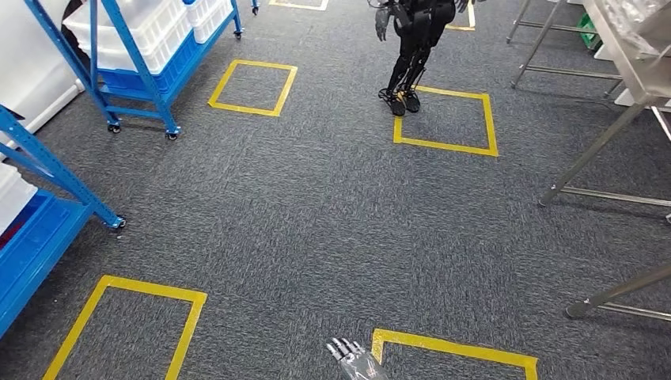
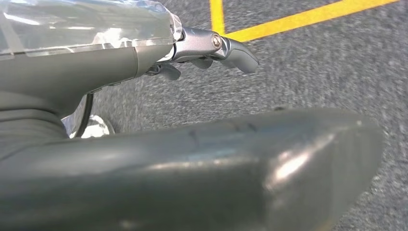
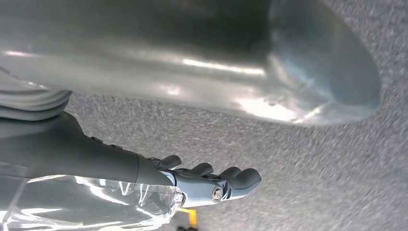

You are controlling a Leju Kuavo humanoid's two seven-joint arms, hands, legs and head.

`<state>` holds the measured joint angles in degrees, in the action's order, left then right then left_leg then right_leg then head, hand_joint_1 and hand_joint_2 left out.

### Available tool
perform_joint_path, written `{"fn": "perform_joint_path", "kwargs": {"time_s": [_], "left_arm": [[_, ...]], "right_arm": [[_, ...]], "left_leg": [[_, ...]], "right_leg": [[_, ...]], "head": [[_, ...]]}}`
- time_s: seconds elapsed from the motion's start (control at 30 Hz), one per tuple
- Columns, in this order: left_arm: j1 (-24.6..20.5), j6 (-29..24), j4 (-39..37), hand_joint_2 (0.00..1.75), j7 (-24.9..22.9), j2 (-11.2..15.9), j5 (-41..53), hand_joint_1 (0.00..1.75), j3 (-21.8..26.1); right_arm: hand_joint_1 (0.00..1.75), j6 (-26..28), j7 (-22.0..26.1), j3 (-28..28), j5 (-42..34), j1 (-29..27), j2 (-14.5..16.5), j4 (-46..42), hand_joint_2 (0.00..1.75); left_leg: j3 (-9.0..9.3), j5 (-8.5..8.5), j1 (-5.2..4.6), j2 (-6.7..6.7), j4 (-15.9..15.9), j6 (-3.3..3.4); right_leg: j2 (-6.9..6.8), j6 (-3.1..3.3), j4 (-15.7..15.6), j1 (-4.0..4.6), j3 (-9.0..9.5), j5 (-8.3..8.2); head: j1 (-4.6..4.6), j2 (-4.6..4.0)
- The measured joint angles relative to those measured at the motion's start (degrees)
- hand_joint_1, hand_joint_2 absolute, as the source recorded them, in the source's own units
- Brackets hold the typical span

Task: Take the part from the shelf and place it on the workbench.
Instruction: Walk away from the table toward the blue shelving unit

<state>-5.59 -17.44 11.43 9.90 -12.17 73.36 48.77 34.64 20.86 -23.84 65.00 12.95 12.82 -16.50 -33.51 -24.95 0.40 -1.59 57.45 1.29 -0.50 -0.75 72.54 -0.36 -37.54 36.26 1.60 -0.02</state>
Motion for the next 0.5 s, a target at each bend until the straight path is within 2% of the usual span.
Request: {"fn": "perform_joint_path", "kwargs": {"time_s": [0.03, 0.07, 0.1, 0.13, 0.2, 0.23, 0.3, 0.33, 0.37, 0.4, 0.43, 0.47, 0.5], "left_arm": [[0.1, 0.0, 0.0, 0.0, 0.0, 0.0, 0.0, 0.0, 0.0], [0.1, 0.1, 0.0, 0.0, 0.0, 0.0, 0.0, 0.0, 0.0], [0.2, 0.1, 0.0, 0.0, 0.0, 0.0, 0.0, 0.0, 0.0], [0.2, 0.1, 0.0, 0.0, 0.0, 0.0, 0.0, 0.0, 0.1], [0.1, 0.1, 0.0, 0.0, 0.1, -0.1, 0.0, 0.0, 0.1], [0.1, 0.1, 0.0, 0.0, 0.1, -0.1, 0.0, 0.0, 0.1], [0.3, 0.1, 0.0, 0.0, 0.1, -0.1, -0.1, 0.0, 0.2], [0.3, 0.1, 0.0, 0.0, 0.1, -0.1, -0.1, 0.0, 0.2], [0.4, 0.0, 0.0, 0.0, 0.1, -0.1, -0.2, 0.0, 0.3], [0.3, 0.0, 0.0, 0.0, 0.1, -0.1, -0.2, 0.0, 0.3], [0.1, 0.0, 0.0, 0.0, 0.1, -0.1, -0.2, 0.0, 0.3], [0.0, 0.0, 0.0, 0.0, 0.0, -0.1, -0.2, 0.0, 0.3], [-0.1, 0.0, 0.0, 0.0, 0.0, 0.0, -0.2, 0.0, 0.4]], "right_arm": [[0.0, -0.1, -0.1, 0.0, 0.0, -0.1, -0.1, 0.0, 0.0], [0.0, -0.1, -0.1, 0.0, 0.1, -0.1, -0.1, 0.0, 0.0], [0.0, -0.2, -0.2, -0.1, 0.1, -0.1, -0.1, 0.0, 0.0], [0.0, -0.2, -0.3, -0.1, 0.2, -0.1, -0.1, 0.0, 0.0], [0.0, -0.2, -0.4, -0.1, 0.3, -0.1, -0.1, 0.0, 0.0], [0.0, -0.2, -0.5, -0.1, 0.4, -0.1, -0.1, 0.0, 0.0], [0.0, -0.3, -0.6, -0.1, 0.6, 0.0, -0.1, 0.0, 0.0], [0.0, -0.3, -0.7, -0.1, 0.6, 0.0, 0.0, 0.0, 0.0], [0.0, -0.3, -0.7, -0.2, 0.7, 0.0, 0.1, -0.1, 0.0], [0.0, -0.3, -0.7, -0.2, 0.7, 0.0, 0.2, -0.1, 0.0], [0.0, -0.3, -0.8, -0.2, 0.8, -0.1, 0.3, -0.1, 0.0], [0.0, -0.3, -0.8, -0.2, 0.8, -0.2, 0.3, -0.2, 0.0], [0.0, -0.3, -0.9, -0.2, 0.8, -0.2, 0.2, -0.1, 0.0]], "left_leg": [[-0.11, 0.07, -0.07, -0.85, 0.0, -0.01], [-0.16, 0.13, -0.12, -1.72, 0.1, -0.06], [-0.17, 0.18, -0.15, -2.6, 0.2, -0.14], [-0.18, 0.25, -0.12, -3.42, 0.2, -0.25], [-0.42, 0.48, -0.08, -4.91, 0.3, -0.69], [-0.61, 0.62, 0.03, -5.51, 0.3, -1.02], [-0.94, 0.96, 0.17, -6.6, 0.0, -1.8], [-1.15, 0.83, 0.13, -6.16, 0.2, -2.09], [-1.63, 0.16, 0.02, -4.93, 1.0, -2.32], [-2.62, -1.19, -0.11, -3.23, 3.0, -2.5], [-4.05, -3.09, -0.12, -1.28, 6.2, -2.63], [-5.78, -5.09, -0.05, -0.09, 10.0, -2.86], [-7.31, -6.57, 0.08, 0.5, 13.5, -3.1]], "right_leg": [[0.21, 0.09, 1.6, 0.01, -0.86, 0.03], [0.39, 0.27, 0.9, 0.02, -0.58, -1.13], [0.8, 0.54, -2.1, 0.04, 0.76, -3.16], [1.95, 0.88, -6.2, 0.06, 2.68, -5.33], [4.48, 1.39, -12.7, 0.13, 5.65, -7.91], [5.18, 1.53, -14.1, 0.23, 6.18, -8.19], [4.3, 1.85, -14.6, 0.34, 6.29, -8.36], [3.58, 2.13, -15.1, 0.3, 6.46, -8.63], [2.79, 2.5, -15.7, 0.2, 6.66, -8.91], [1.82, 2.82, -16.2, 0.13, 6.83, -9.16], [0.82, 3.03, -16.4, 0.23, 6.94, -9.25], [-0.17, 3.21, -16.5, 0.34, 6.93, -9.21], [-1.2, 3.27, -16.4, 0.46, 6.88, -9.14]], "head": [[-0.01, 0.0], [-0.01, 0.0], [-0.01, 0.0], [-0.01, 0.0], [-0.01, 0.0], [-0.01, 0.0], [0.01, 0.0], [0.01, 0.0], [0.02, 0.0], [0.02, 0.0], [0.02, 0.0], [0.03, 0.0], [0.02, 0.0]]}}
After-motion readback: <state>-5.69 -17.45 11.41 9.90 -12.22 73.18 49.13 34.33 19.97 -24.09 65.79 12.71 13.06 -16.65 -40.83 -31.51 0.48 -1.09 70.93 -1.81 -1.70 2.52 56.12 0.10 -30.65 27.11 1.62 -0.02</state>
